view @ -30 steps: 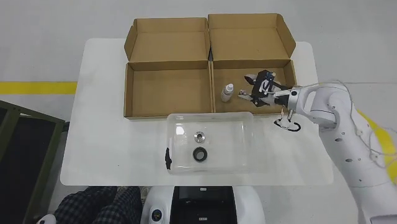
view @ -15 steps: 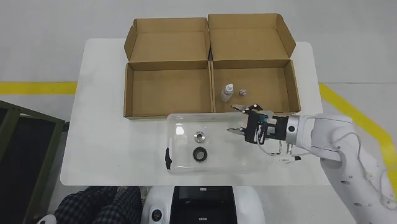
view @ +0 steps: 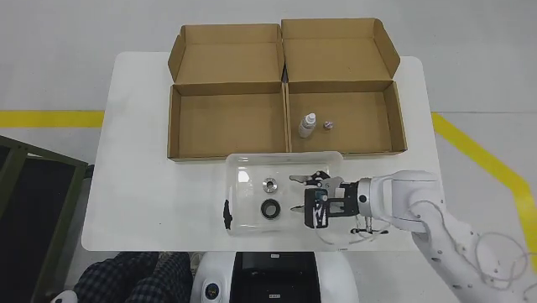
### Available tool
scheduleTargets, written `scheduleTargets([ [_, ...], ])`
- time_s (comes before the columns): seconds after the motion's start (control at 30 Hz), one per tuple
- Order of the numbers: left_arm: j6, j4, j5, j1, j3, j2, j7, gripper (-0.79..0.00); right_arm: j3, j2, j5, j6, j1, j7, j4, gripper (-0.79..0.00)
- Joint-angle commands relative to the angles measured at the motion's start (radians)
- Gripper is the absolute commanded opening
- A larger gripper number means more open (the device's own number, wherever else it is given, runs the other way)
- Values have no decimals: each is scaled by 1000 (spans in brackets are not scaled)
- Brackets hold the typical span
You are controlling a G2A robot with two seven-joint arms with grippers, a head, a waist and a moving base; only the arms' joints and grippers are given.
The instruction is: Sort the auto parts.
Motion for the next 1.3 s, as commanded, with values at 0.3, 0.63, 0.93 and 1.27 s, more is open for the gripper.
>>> scheduleTargets([
  [0.3,0,0,0,0,0,0,0,0,-102,-14,-36,-19,60,26,78,-305],
  [0.63,0,0,0,0,0,0,0,0,-222,-41,-61,-7,127,33,137,-311],
  [0.93,0,0,0,0,0,0,0,0,-308,-68,-64,4,186,36,190,-317],
  [1.27,0,0,0,0,0,0,0,0,-367,-93,-56,20,237,24,226,-363],
])
